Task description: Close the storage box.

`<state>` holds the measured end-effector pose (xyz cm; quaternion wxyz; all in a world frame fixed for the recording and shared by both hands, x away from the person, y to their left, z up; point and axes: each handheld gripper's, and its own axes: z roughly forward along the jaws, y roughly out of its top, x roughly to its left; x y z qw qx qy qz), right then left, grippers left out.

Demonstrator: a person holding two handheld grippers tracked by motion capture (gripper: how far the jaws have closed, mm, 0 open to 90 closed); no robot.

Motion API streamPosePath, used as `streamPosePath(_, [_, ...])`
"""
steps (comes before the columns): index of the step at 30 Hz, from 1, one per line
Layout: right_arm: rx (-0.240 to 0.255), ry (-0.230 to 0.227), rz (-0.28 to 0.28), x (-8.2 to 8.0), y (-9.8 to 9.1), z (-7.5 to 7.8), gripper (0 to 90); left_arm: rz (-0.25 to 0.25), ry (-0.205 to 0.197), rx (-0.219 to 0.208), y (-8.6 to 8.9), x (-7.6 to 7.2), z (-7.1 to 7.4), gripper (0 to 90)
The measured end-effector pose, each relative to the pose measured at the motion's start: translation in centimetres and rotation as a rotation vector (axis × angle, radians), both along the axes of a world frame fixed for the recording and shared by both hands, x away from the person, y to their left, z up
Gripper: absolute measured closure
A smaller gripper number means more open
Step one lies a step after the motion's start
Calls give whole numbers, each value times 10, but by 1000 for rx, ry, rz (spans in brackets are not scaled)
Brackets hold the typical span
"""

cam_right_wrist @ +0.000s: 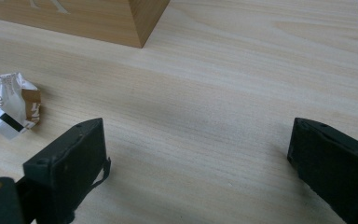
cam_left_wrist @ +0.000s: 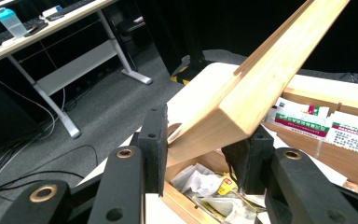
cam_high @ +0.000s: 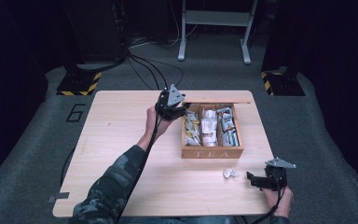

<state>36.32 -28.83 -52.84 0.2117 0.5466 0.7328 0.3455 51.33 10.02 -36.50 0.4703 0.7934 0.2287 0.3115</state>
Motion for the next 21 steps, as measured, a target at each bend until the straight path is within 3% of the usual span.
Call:
streamPosePath(7, [-8,-4,6,1,-1,0,42,-9,9,4,-1,-8,-7,580])
streamPosePath(21, [-9,-6,6,0,0,0,47,2,-37,62,-5,-26,-24,556])
